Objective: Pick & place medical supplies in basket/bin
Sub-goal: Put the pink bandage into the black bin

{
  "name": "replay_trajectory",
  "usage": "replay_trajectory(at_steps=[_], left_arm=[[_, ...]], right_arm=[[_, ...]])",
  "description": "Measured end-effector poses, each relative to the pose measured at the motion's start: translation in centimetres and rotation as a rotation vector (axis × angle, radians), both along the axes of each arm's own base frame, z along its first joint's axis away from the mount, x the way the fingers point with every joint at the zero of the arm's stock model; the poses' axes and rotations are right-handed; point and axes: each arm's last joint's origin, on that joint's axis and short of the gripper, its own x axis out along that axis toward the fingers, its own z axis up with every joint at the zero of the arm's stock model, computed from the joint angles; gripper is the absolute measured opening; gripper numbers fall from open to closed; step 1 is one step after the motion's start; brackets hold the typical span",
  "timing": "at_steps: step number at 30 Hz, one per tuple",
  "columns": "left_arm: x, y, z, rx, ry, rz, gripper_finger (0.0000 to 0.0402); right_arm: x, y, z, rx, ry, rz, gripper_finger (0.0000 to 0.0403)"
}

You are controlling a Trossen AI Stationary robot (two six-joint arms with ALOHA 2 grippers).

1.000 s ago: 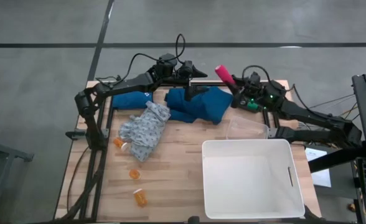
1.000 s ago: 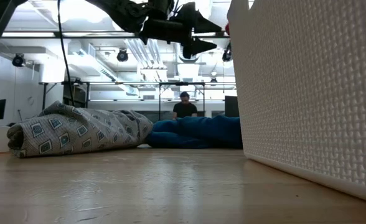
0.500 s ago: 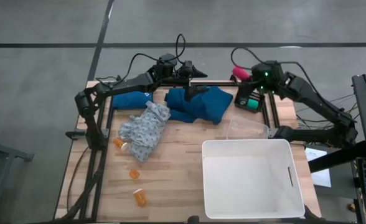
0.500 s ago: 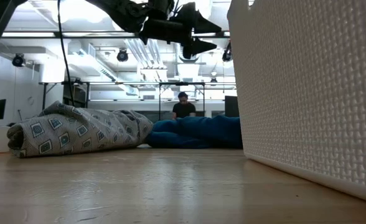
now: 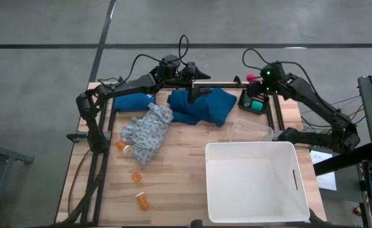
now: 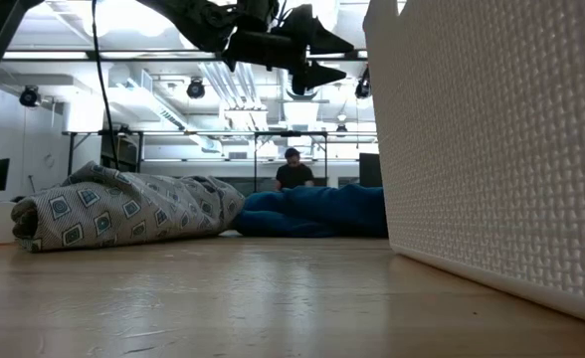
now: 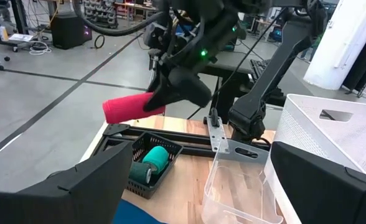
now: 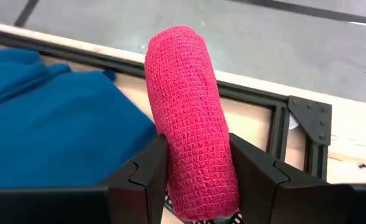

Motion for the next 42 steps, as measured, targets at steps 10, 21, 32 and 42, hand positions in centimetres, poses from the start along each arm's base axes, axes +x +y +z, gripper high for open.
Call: replay_trajectory(at_steps=[10,21,32,42], left_arm=[[0.0,0.0,0.0,0.001,0.000,0.006,0.0388],[0.0,0.0,0.0,0.001,0.000,0.006,0.0388],[0.0,0.0,0.0,0.001,0.000,0.006,0.0388],[0.0,0.0,0.0,0.109,-0.003,-0.012,0.0387]], right_arm=[[-0.2,0.4,-0.6,0.049,-0.029,0.008,0.0141],[0.1,0.8,-0.3,0.098,-0.112,0.143,0.0141],[-0.1,1.7,-0.2,0.235,-0.253,0.034,0.0141],[-0.6,2.2,-2.0,0.290,-0.159,0.025,0.0141]])
